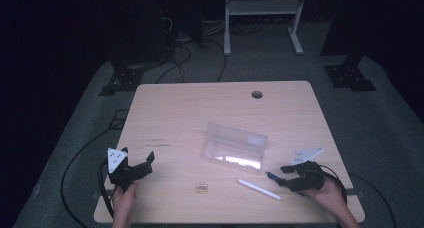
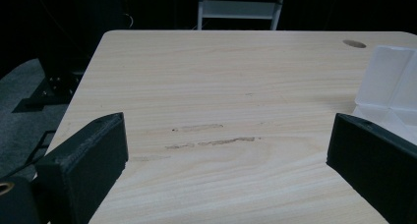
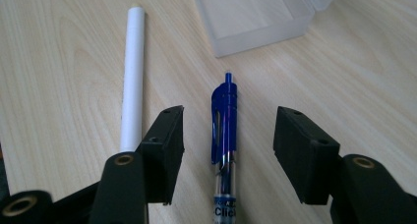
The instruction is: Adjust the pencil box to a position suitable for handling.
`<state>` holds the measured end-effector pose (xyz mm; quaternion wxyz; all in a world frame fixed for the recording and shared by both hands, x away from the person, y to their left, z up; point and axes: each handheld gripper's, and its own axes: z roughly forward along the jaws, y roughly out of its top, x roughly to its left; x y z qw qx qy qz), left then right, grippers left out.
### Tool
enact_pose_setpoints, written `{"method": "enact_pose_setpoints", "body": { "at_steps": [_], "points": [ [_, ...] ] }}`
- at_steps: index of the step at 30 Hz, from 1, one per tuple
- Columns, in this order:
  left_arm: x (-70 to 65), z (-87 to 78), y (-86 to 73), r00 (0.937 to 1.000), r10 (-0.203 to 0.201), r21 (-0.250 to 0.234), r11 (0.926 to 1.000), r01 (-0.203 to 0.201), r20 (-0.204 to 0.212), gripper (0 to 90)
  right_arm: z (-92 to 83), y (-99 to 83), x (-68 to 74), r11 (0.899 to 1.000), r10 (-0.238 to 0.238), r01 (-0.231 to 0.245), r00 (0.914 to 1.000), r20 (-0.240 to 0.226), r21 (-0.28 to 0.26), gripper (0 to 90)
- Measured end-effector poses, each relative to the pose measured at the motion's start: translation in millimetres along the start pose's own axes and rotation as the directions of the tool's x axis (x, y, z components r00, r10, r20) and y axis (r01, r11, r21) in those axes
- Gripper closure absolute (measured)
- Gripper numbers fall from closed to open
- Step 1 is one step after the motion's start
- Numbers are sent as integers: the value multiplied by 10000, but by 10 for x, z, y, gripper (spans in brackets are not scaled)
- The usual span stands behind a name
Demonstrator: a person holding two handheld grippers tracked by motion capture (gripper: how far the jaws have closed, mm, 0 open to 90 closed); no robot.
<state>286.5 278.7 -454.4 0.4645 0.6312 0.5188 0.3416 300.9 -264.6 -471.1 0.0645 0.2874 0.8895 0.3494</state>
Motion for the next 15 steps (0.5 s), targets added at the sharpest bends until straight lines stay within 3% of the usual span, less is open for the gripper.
{"method": "enact_pose_setpoints", "body": {
  "at_steps": [15],
  "points": [
    [-9, 4, -2, 10000, -8, 18, 10000, 8, 5, 11, -60, -182, 54, 10000, -2, 1, 9995, 312, 35, 520]
  ]
}}
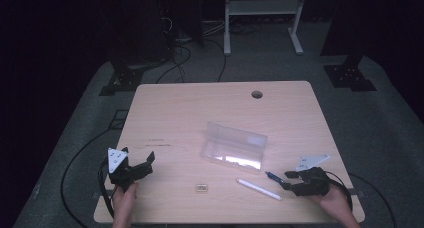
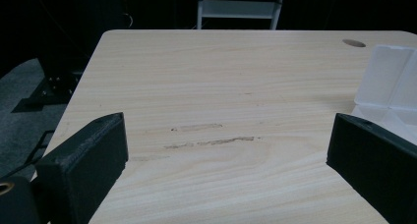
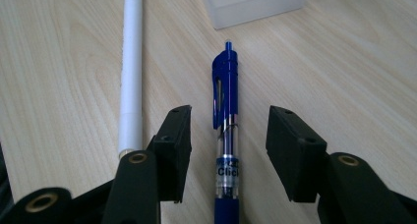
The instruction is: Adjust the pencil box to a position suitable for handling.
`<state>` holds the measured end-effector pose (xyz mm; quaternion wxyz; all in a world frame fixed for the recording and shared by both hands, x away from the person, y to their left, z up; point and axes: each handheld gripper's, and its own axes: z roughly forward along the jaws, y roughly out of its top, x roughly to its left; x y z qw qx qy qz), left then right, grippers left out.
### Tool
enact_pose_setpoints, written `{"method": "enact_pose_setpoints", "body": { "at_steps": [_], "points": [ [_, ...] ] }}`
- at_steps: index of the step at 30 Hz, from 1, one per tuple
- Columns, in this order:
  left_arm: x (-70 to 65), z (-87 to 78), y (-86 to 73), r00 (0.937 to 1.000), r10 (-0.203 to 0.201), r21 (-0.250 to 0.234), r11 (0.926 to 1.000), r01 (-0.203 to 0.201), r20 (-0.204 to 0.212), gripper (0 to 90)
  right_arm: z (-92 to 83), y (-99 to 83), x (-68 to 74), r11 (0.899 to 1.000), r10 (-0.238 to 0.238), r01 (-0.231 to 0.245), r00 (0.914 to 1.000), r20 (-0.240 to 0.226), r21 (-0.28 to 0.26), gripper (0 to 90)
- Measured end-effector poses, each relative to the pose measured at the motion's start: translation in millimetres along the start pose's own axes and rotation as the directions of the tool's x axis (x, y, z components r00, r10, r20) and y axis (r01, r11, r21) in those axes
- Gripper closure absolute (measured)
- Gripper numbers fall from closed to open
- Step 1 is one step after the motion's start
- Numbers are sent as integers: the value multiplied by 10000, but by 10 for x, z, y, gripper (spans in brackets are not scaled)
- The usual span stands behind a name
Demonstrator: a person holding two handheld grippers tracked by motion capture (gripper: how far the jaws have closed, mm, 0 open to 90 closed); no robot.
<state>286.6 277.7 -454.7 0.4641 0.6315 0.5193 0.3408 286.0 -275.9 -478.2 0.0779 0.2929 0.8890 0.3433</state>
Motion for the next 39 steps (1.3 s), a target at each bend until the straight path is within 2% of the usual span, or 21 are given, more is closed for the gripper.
{"method": "enact_pose_setpoints", "body": {
  "at_steps": [14, 25, 30, 39],
  "points": [
    [0, 1, -1, 10000, -6, 0, 10000, 6, 3, 11, -38, -127, 24, 9999, -157, 156, 9996, 252, 55, 658],
    [0, 6, -3, 10000, -21, -5, 10000, 21, 15, 11, -21, -183, 43, 9993, -352, 359, 9984, 451, -146, 761],
    [0, 7, -4, 10000, -20, 2, 10000, 20, 20, 11, -21, -199, 45, 9988, -398, 410, 9982, 446, -263, 779],
    [-4, 14, -2, 10000, -1, 2, 10000, 1, 66, 11, -25, -215, 98, 9968, -713, 739, 9944, 774, -315, 786]
  ]
}}
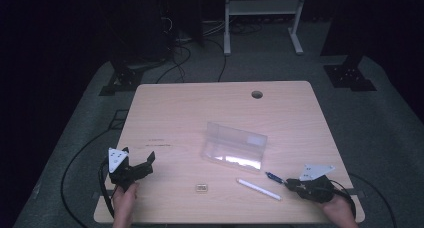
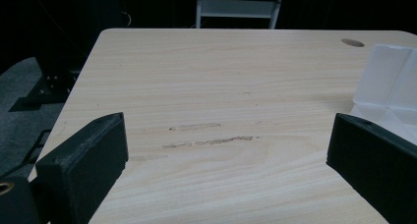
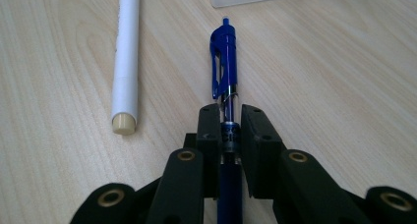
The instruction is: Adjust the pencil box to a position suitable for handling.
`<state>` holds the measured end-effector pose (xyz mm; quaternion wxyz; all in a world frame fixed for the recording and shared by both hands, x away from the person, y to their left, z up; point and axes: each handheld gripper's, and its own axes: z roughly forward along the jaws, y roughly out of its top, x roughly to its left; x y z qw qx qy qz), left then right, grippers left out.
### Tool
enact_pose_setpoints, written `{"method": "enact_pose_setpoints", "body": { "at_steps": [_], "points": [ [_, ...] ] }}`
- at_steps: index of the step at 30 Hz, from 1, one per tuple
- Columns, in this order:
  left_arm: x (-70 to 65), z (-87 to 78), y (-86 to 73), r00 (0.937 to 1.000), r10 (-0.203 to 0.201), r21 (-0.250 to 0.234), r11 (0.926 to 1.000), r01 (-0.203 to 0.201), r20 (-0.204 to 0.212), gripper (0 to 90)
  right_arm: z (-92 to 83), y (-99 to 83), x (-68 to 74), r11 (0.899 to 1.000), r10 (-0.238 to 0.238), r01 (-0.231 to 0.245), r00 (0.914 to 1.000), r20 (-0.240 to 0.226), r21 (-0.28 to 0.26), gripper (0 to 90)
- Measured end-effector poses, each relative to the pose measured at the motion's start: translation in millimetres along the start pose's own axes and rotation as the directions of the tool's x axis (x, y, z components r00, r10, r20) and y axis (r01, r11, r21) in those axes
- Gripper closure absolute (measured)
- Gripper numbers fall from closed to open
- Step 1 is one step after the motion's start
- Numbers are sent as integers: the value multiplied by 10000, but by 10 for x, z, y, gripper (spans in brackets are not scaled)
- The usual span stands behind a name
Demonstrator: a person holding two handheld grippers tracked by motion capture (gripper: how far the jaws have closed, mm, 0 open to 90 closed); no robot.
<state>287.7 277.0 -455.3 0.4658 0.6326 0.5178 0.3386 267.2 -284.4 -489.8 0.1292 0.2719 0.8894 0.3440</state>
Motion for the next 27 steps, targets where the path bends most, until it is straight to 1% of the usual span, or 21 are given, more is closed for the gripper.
{"method": "enact_pose_setpoints", "body": {
  "at_steps": [5, 6, 12, 16, 21, 27],
  "points": [
    [-8, -3, 3, 10000, 60, 21, 10000, -60, 1, 11, -3, -14, -2, 9999, 45, -45, 10000, 20, -91, 791],
    [-7, -3, 3, 10000, 54, 24, 10000, -54, 10, 11, -5, -17, -6, 9998, 149, -149, 9999, -11, -100, 792],
    [-4, -5, 3, 10000, -4, -7, 10000, 4, -7, 11, -11, -28, -22, 9994, 303, -305, 9994, -136, -130, 792],
    [4, -8, 4, 10000, 7, -12, 10000, -7, -11, 10, -12, -23, -15, 9995, 289, -291, 9994, -171, -134, 792],
    [12, -15, 3, 10000, -32, -23, 10000, 32, -39, 11, -44, -9, -9, 9986, 408, -417, 9988, -266, -330, 792],
    [3, -1, -5, 10000, -22, 12, 10000, 22, -53, 11, -111, 49, 1, 9979, 346, -363, 9989, -321, -543, 792]
  ]
}}
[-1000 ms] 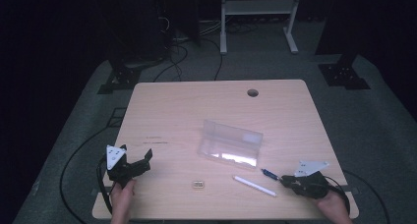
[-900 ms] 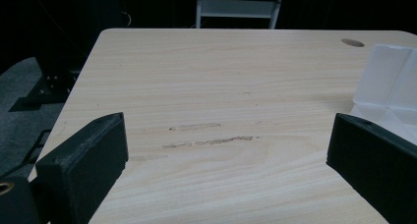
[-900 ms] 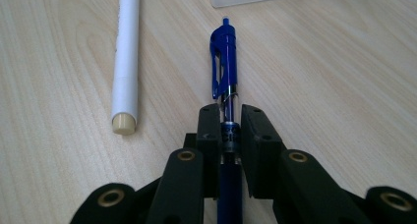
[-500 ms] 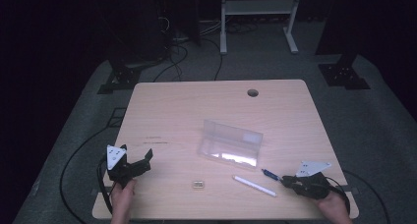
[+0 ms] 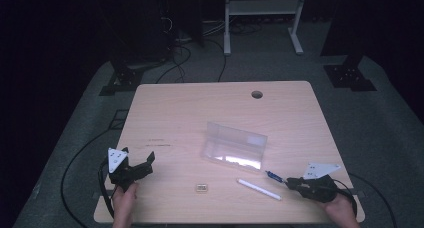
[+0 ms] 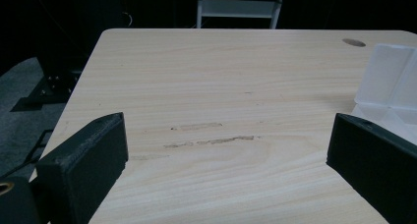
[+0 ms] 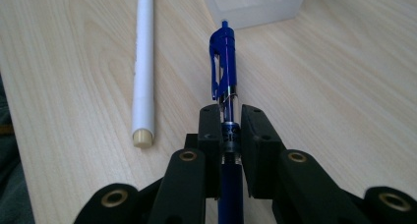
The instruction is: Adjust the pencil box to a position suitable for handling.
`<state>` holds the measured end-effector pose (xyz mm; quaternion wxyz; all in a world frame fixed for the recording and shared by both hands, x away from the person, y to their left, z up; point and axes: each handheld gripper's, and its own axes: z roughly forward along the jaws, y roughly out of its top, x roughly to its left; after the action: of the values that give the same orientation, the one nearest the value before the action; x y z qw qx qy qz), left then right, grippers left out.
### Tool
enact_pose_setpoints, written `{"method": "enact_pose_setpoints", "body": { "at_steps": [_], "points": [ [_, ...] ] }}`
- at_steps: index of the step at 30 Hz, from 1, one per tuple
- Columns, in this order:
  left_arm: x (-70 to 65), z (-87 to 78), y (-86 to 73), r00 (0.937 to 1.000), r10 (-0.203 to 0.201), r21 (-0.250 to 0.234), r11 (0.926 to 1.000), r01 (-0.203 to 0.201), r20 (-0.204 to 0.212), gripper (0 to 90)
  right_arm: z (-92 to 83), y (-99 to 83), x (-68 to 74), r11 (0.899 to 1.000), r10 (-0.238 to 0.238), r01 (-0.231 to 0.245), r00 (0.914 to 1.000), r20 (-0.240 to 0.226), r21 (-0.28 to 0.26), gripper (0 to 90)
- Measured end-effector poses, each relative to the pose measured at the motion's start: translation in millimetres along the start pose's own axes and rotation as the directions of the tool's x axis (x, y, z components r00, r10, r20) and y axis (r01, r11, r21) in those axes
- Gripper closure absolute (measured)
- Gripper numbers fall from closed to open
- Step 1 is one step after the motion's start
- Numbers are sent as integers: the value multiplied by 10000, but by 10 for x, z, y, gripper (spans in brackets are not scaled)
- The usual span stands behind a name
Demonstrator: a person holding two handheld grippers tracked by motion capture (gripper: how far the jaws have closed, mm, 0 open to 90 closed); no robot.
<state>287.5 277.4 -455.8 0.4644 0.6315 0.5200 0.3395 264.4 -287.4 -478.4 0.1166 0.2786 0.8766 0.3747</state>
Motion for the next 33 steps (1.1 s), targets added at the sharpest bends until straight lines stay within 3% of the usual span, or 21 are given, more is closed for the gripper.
{"method": "enact_pose_setpoints", "body": {
  "at_steps": [17, 33],
  "points": [
    [8, -9, 7, 10000, -3, -29, 10000, 3, 21, 11, 4, 571, -15, 9980, -601, 595, 9978, -263, -198, 792],
    [12, -8, 11, 10000, 37, -33, 10000, -36, 29, 11, 123, 848, -19, 9970, -767, 770, 9966, -306, 86, 792]
  ]
}}
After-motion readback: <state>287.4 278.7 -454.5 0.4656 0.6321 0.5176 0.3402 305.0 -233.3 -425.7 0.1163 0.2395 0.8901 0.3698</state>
